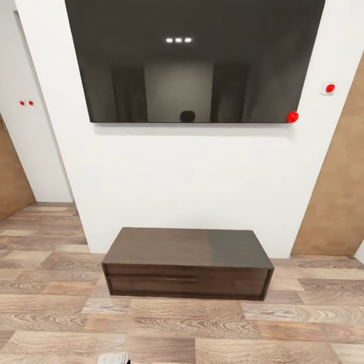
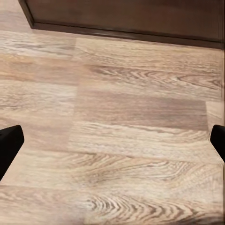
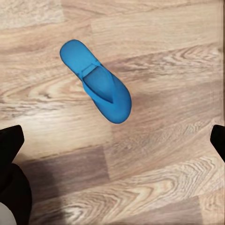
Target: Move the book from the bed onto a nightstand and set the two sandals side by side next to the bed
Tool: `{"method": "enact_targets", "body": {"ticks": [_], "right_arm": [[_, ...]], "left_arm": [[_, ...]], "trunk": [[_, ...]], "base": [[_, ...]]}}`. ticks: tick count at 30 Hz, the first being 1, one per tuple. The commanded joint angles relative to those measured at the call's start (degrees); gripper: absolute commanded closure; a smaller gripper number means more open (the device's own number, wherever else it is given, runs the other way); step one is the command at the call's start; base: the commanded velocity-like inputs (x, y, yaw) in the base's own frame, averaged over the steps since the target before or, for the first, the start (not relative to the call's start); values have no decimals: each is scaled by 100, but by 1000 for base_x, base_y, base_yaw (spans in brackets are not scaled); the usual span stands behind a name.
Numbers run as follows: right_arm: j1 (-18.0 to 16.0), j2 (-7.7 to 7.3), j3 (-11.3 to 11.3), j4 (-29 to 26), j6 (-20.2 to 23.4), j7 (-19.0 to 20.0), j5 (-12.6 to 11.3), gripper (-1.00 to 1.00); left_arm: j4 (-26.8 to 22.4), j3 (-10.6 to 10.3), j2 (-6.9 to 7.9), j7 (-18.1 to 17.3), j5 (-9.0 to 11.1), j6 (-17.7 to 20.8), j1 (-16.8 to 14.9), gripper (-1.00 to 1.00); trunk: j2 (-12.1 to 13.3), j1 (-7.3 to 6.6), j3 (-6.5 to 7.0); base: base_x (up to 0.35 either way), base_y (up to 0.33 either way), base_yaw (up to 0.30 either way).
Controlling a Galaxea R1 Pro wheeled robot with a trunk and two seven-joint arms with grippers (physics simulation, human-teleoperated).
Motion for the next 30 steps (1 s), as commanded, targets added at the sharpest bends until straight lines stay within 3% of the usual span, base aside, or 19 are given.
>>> {"method": "enact_targets", "body": {"ticks": [1, 24, 30], "right_arm": [[-1, 3, -35, -11, 37, 40, 1, -100], [-1, 4, -35, -13, 37, 30, 9, -100], [-1, 16, -30, -8, 18, 25, 32, -100]], "left_arm": [[-8, 12, -4, -1, 3, 16, 0, -100], [-8, 12, -4, -1, 3, 16, 0, -100], [-8, 14, -4, -4, 3, 14, 0, -100]], "trunk": [[-3, -1, -5], [-3, -1, -5], [-3, -1, -5]], "base": [[0, 0, -252], [0, 0, -244], [0, 0, -101]]}}
